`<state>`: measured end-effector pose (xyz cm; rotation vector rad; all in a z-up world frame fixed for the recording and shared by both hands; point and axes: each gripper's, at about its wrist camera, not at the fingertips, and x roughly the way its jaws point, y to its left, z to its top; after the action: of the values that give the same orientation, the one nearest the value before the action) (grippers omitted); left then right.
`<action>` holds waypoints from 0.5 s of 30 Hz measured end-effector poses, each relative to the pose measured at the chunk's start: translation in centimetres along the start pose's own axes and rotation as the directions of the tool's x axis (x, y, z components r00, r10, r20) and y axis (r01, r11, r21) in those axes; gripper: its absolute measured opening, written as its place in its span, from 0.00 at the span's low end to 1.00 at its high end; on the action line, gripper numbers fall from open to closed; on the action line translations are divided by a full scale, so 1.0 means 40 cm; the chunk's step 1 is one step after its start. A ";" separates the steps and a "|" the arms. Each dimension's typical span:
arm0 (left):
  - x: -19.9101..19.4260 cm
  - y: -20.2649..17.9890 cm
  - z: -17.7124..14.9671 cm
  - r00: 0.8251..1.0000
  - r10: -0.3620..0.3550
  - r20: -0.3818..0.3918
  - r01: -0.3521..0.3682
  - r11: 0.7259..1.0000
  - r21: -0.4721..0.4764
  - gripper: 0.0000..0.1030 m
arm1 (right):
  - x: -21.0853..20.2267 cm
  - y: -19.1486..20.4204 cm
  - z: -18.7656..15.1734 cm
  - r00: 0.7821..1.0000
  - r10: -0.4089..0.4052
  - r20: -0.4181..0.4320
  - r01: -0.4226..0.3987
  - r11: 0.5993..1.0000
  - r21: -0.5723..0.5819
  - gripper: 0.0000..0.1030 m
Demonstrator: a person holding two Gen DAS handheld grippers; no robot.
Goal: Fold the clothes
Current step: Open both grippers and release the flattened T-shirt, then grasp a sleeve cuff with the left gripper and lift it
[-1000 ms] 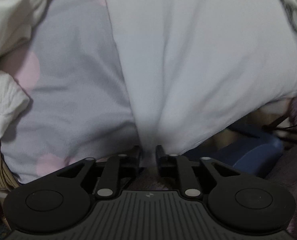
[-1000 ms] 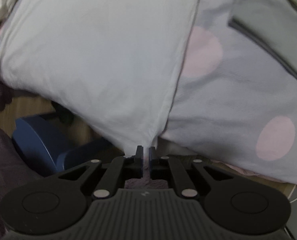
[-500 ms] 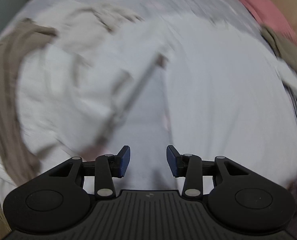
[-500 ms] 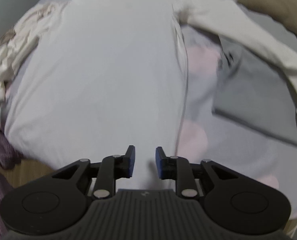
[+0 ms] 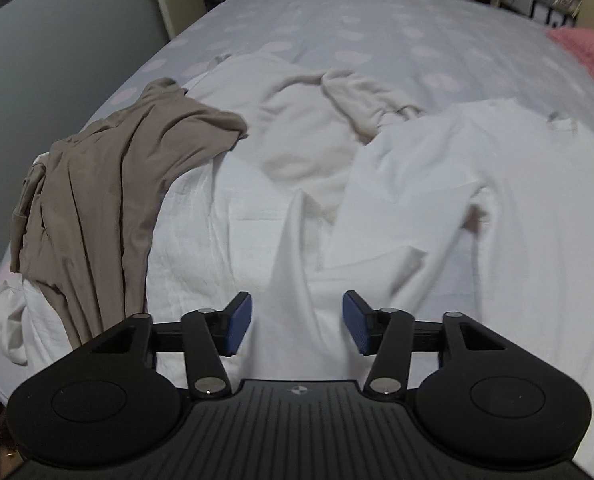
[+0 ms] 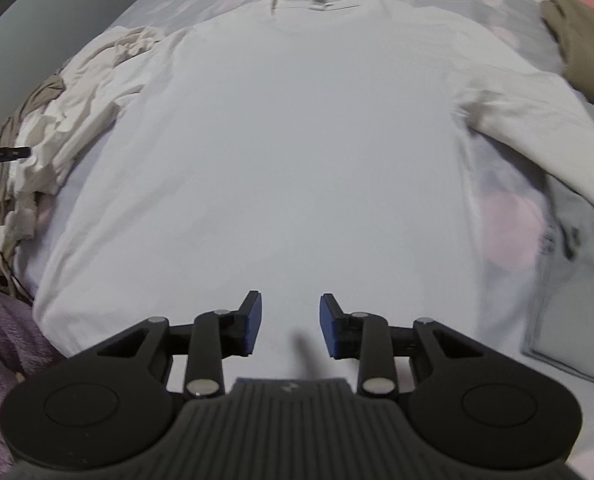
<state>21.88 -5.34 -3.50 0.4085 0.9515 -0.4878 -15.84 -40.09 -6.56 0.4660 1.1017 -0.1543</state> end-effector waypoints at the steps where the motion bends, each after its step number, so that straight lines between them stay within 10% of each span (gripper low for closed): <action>1: 0.008 0.006 0.005 1.000 -0.006 -0.008 0.006 1.000 -0.012 0.28 | 0.005 0.005 0.006 1.000 0.007 -0.001 -0.007 1.000 -0.003 0.34; 4: 0.010 0.037 0.021 0.999 -0.037 -0.007 0.037 0.995 -0.089 0.07 | 0.018 0.017 0.022 1.000 0.015 -0.005 -0.015 1.000 -0.016 0.35; 8: -0.078 0.097 0.041 0.989 -0.035 0.143 0.063 0.978 -0.196 0.01 | 0.040 0.023 0.031 0.999 0.030 -0.022 -0.030 0.999 -0.026 0.35; 15: -0.244 0.207 0.077 0.900 0.125 0.417 0.056 0.916 -0.396 0.01 | 0.074 0.039 0.047 0.997 0.037 -0.061 -0.039 0.999 -0.029 0.35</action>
<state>23.82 1.88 7.32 -0.0617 0.5814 -0.3182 -12.40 -39.19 -8.04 0.4672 1.1526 -0.0908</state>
